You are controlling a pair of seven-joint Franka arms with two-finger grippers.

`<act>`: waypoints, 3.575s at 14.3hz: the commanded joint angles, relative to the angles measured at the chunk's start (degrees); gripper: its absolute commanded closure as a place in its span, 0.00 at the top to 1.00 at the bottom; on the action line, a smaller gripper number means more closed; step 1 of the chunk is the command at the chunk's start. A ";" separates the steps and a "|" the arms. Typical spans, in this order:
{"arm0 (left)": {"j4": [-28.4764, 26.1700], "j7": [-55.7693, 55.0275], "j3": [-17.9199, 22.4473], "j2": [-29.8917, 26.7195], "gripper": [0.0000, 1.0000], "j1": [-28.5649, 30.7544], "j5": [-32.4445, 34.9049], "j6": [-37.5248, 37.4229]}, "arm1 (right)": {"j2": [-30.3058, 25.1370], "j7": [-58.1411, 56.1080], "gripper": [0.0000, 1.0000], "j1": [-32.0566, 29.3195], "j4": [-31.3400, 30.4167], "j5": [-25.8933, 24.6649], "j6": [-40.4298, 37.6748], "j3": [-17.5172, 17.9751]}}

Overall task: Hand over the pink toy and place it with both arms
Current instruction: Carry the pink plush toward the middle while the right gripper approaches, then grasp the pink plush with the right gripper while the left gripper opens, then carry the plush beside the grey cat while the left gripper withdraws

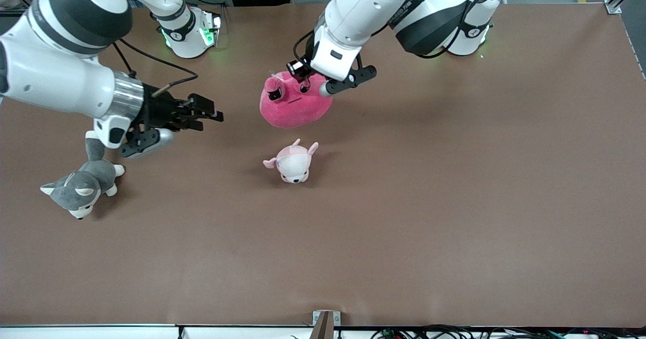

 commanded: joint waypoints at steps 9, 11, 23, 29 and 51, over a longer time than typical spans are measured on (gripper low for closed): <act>5.60 -7.65 0.33 6.80 0.00 -3.15 -0.13 9.05 | 0.56 8.15 0.71 4.01 -0.24 3.71 -2.75 -0.41; 7.27 -8.52 0.42 8.65 0.00 -3.77 0.04 9.05 | 0.56 8.06 0.71 4.09 -0.24 3.79 -3.37 -0.41; 9.74 -9.67 7.27 9.80 0.00 -10.45 0.13 9.40 | 1.71 5.08 0.03 4.62 -0.24 3.53 -3.20 -0.58; 9.47 -9.67 7.27 9.27 0.28 -10.45 0.48 8.53 | 1.62 4.90 0.01 4.62 0.03 3.44 -3.02 -0.58; 8.24 -6.78 7.19 2.50 1.00 -5.80 27.82 -23.03 | 8.63 -2.22 0.00 -17.70 4.07 1.95 -4.35 -0.93</act>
